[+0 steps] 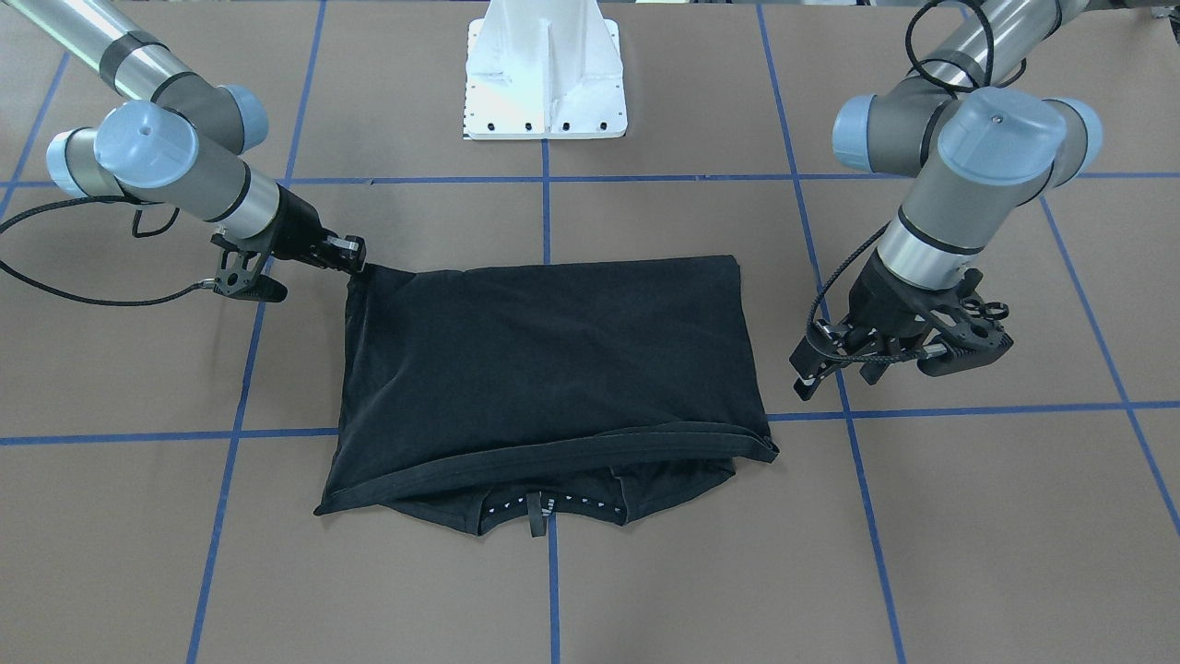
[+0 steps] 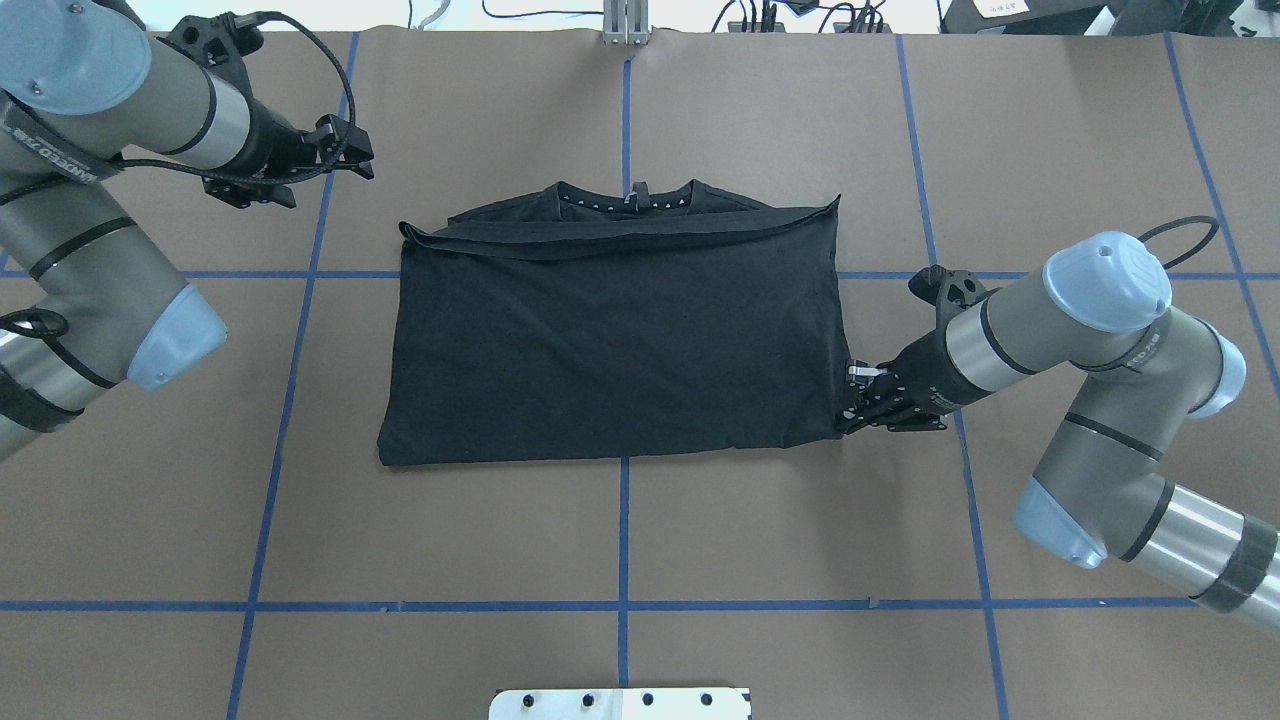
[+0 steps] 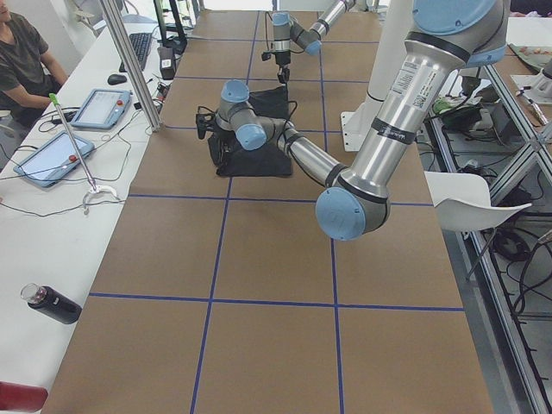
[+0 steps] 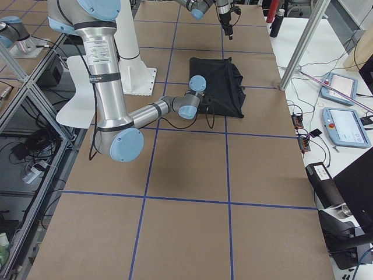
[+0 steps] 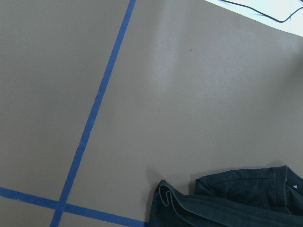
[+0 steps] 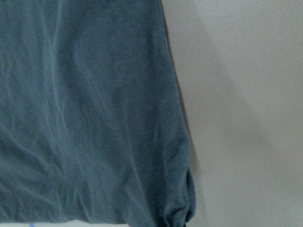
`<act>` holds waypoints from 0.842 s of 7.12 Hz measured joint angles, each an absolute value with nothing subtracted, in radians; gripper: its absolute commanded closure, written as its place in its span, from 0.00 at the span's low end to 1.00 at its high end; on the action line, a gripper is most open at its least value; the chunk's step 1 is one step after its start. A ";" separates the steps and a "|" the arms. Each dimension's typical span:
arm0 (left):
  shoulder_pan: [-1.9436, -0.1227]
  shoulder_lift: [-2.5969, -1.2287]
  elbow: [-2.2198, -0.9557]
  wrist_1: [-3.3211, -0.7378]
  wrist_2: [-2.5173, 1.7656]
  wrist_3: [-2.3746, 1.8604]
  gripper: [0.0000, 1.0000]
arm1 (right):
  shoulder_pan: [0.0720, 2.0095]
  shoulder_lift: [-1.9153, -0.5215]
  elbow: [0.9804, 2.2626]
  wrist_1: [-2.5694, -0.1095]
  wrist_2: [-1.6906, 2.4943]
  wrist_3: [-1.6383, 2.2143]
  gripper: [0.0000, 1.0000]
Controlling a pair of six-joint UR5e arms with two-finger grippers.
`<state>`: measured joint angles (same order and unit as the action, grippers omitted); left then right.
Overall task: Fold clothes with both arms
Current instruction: 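Drag the grasped corner toward the robot with the right gripper, turning the shirt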
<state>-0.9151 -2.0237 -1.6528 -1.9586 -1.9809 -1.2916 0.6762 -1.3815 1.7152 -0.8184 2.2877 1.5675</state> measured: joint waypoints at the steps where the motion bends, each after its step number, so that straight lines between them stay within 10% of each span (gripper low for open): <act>1: -0.916 -2.023 -1.655 -1.958 -1.981 -1.292 0.00 | 0.670 -1.421 1.784 -0.817 2.322 1.588 1.00; 4: -0.916 -2.020 -1.670 -1.952 -1.984 -1.293 0.00 | 0.568 -1.461 1.959 -0.809 2.535 1.727 1.00; 6: -0.916 -2.011 -1.677 -1.952 -1.988 -1.293 0.00 | 0.474 -1.417 1.993 -0.805 2.574 1.857 0.00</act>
